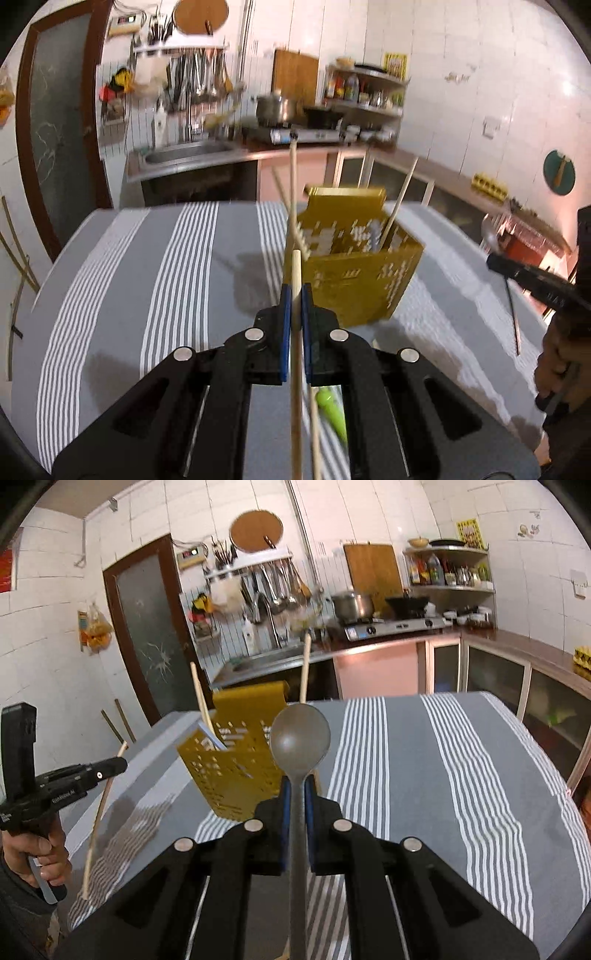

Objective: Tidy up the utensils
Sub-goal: 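Lift the chopstick with the left gripper while the right gripper carries the black spoon over the caddy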

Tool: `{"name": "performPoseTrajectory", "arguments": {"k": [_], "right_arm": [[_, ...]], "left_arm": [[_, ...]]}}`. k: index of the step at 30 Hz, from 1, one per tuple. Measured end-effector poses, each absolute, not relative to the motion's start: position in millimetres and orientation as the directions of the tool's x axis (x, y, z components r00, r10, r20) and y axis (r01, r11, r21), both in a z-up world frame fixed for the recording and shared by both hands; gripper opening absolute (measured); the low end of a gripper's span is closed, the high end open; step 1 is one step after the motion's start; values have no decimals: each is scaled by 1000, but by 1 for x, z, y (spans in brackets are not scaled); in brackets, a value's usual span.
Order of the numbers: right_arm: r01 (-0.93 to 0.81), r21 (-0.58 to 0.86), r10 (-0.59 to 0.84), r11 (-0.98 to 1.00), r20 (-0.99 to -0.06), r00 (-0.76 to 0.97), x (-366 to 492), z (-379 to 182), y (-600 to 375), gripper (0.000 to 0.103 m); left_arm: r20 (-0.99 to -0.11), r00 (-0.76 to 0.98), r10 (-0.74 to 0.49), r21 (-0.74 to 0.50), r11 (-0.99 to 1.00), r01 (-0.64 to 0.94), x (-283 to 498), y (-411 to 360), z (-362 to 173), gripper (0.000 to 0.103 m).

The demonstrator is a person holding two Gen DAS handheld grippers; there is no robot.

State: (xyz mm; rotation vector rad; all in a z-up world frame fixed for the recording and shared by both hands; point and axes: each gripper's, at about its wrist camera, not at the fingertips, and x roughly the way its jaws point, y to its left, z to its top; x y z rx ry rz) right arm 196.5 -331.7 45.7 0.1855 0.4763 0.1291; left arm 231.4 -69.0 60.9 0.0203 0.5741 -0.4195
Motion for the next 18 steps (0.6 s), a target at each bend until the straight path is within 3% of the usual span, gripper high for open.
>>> {"name": "performPoseTrajectory", "arguments": {"k": [18], "right_arm": [[-102,148,151,984,-375,915,179,67,-329,4]], "left_arm": [[-460,795,-395,-84,911,404,216,-76,95,4]]}}
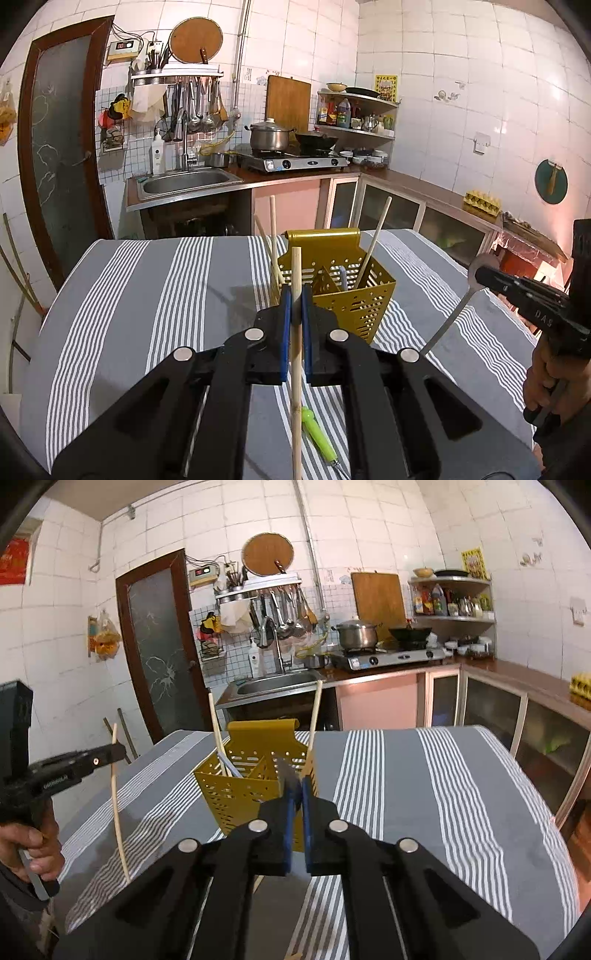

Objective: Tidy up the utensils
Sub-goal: 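Lift the chopstick with the left gripper while the right gripper carries the black spoon over the caddy, then lower the chopstick into the caddy and open the left gripper while the right gripper releases the spoon there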

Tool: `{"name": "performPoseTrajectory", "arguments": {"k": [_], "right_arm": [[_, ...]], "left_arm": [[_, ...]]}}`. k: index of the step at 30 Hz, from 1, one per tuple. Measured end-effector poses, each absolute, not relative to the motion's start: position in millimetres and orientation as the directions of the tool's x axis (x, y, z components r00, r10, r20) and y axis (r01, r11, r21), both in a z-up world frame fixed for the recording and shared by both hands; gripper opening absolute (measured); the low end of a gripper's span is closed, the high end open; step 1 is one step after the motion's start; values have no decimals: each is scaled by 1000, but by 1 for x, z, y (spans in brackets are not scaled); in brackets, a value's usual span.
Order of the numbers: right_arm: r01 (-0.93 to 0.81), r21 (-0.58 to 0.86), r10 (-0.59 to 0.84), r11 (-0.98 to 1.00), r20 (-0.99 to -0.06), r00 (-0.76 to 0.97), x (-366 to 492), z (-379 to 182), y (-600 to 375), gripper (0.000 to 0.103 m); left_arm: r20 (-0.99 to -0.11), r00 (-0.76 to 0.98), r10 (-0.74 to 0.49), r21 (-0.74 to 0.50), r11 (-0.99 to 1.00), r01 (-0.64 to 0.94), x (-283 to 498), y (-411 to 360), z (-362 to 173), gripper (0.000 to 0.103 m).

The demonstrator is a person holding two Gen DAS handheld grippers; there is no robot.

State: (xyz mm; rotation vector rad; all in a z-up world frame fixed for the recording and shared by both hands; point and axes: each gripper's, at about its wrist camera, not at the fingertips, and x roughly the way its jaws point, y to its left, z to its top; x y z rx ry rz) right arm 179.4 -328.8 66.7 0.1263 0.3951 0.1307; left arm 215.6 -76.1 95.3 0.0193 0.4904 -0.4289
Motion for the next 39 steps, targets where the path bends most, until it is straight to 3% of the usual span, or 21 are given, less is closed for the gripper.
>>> {"name": "performPoseTrajectory", "arguments": {"k": [9,23,39], "right_arm": [[-108,109,137,988,-321,937,177,84,-320,4],[-121,16,122,993,-209,970,219,160,-306,4],[-108,20,109,994,-275,955,282,137,-293,4]], "left_arm": [[-411,815,-409,-79,906,415,222,-82,115,4],[-199,878,-436,-28,898,440,275,-108,198,4],[-212,887,-411,-92,912,400,348,-126,159,4]]}}
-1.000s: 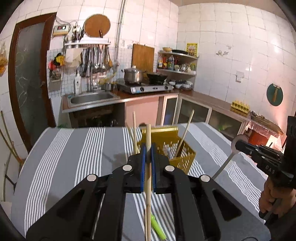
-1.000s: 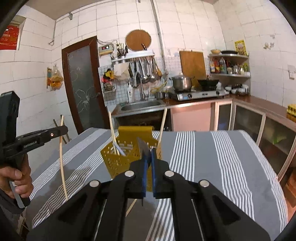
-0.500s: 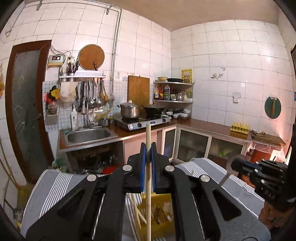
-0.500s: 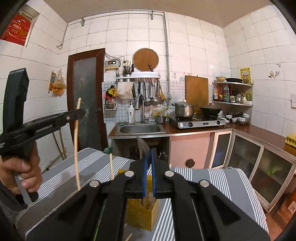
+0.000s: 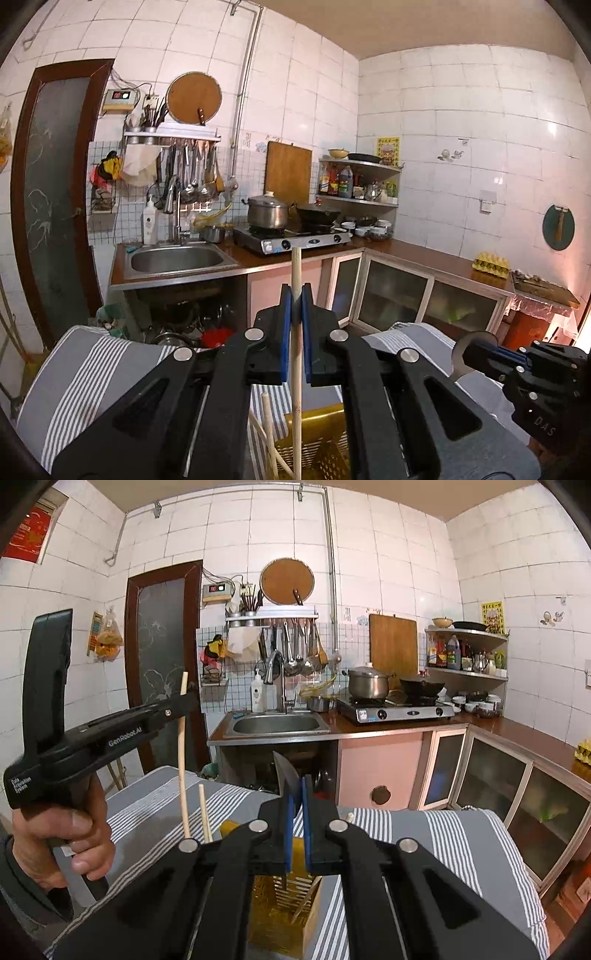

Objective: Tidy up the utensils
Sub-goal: 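Lower the chopstick into the caddy and open the left gripper while the right gripper releases the spoon there, then move both grippers back over the remaining chopsticks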

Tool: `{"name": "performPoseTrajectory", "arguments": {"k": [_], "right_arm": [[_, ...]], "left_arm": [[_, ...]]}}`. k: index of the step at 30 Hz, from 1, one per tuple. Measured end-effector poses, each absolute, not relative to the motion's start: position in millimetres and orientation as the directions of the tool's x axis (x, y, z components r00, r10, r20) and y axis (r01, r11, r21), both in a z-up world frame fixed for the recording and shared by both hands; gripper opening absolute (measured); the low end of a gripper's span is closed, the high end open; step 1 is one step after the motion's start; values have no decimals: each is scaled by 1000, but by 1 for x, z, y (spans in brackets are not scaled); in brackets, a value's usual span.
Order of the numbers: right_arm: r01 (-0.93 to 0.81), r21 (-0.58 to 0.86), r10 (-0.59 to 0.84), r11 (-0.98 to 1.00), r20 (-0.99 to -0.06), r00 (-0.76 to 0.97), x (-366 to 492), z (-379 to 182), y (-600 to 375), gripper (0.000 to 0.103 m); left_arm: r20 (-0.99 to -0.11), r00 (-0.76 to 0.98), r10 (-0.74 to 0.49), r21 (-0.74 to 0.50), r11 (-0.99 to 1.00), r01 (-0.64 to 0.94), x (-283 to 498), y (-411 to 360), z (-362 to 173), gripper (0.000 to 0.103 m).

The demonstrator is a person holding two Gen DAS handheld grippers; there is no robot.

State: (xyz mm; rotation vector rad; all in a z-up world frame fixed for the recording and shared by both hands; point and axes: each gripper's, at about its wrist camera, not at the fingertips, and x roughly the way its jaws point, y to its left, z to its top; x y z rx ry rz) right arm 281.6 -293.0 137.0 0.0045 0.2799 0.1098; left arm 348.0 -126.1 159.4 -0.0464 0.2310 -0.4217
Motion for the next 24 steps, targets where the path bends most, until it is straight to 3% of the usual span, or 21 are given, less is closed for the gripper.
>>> {"name": "performPoseTrajectory", "arguments": {"k": [6,8,10,11,12,13,24], "right_arm": [[-108,21,109,994,-319,941,287,126,-289,4],[-85,24,88,996,-337,937,290,121,-291,4],[-40,40,53,998,-409,911,301,109,-299,11],[-24,55,45,998,-417,908,302,105,-304,29],[-5,77,37,997,-416,909,301,102,-310,38],[15,92,24,996,-406,913,298,101,-317,43],[31,86,5,996,-387,922,252,93,-343,44]], "left_arm": [[-259,884,-389,-126,921,369,362,-121,140,4],[-286,881,-378,-130,926,355,368,-120,132,11],[-332,869,-367,-134,930,342,377,-119,120,45],[-347,869,-353,-137,936,325,380,-116,114,52],[-349,873,-342,-139,940,312,380,-113,111,64],[-354,873,-336,-150,942,301,380,-107,108,65],[-323,907,-268,-128,963,239,325,-56,98,69]]}}
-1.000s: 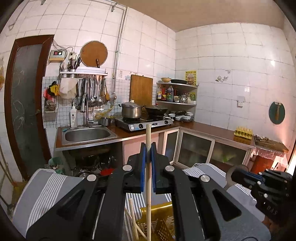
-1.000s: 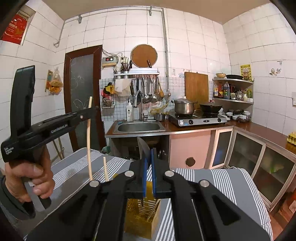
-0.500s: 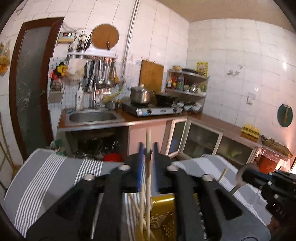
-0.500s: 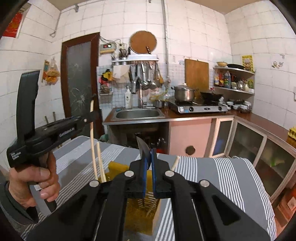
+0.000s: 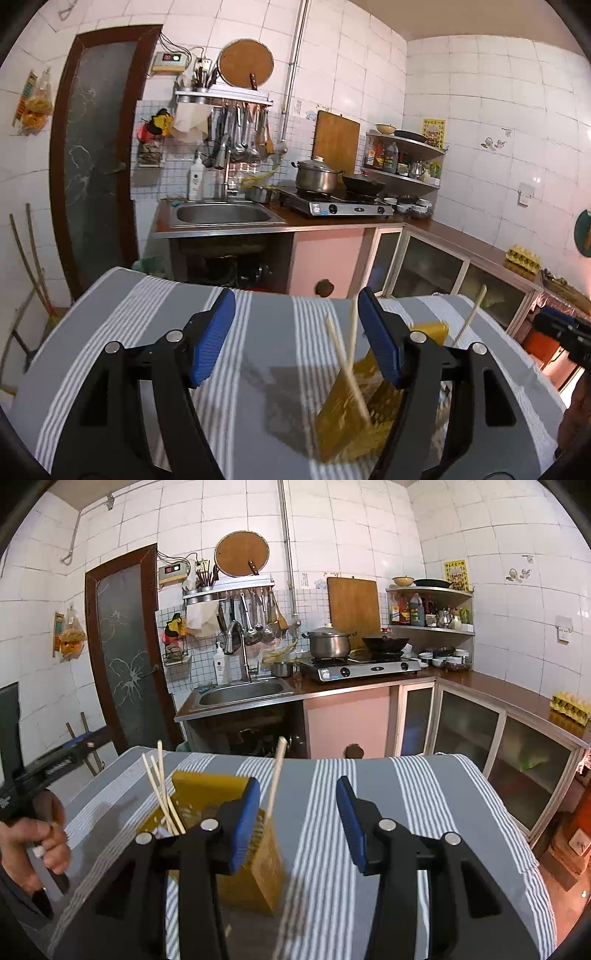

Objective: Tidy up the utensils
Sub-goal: 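Move both grippers back over the remaining chopsticks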

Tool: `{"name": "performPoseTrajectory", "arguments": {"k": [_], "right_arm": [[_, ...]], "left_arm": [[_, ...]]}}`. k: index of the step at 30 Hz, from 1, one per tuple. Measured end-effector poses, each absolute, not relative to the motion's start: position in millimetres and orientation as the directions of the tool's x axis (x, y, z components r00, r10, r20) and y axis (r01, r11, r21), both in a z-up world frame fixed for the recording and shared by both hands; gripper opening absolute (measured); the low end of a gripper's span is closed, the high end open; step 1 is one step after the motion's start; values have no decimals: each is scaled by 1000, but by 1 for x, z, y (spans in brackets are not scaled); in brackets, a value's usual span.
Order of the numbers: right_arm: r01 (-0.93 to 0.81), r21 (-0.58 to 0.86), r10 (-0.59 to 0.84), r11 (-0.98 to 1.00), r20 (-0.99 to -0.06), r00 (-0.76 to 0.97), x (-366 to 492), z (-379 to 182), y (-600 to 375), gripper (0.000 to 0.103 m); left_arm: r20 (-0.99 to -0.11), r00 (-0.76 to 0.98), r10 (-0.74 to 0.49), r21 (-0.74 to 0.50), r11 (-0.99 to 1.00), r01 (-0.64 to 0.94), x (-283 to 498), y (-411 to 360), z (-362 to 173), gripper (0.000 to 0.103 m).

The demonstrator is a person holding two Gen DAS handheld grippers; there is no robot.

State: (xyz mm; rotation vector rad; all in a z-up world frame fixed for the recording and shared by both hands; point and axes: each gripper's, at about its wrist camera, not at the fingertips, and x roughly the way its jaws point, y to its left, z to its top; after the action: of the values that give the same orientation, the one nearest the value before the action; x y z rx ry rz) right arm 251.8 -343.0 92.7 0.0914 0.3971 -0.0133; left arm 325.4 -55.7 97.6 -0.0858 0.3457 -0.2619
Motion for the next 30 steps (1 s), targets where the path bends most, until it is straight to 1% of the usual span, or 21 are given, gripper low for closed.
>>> {"name": "performPoseTrajectory", "arguments": {"k": [1,4,7,9,15,19,22,25,30], "right_arm": [[31,88,6,996,-392,920,244,89,-345,44],[26,96,17,995,-421,907,215,72,-352,44],[26,105,26,994,-461,887,190,50,-353,44],[41,112,19,993,-488,873,176,34,-354,44],[82,143,19,986,-591,806,136,-16,-349,44],[83,182,52,980,-631,774,111,-36,-337,44],[73,190,73,979,-664,744,98,-47,-324,44],[65,229,118,971,-700,704,91,-61,-313,44],[67,210,108,975,-719,687,91,-69,-296,44]], "left_arm": [[-326,908,-261,-127,964,232,313,-47,93,70],[-346,907,-241,-124,970,211,281,-28,78,71],[-404,885,-231,-131,972,194,255,-15,56,71],[-436,874,-215,-114,977,183,237,-10,40,71],[-529,831,-173,-100,985,141,190,3,2,71],[-591,783,-195,-110,981,161,160,4,-21,71],[-613,764,-202,-115,979,167,144,5,-30,71],[-629,748,-213,-123,977,175,133,8,-39,71],[-641,736,-216,-116,976,185,127,4,-43,71]]}}
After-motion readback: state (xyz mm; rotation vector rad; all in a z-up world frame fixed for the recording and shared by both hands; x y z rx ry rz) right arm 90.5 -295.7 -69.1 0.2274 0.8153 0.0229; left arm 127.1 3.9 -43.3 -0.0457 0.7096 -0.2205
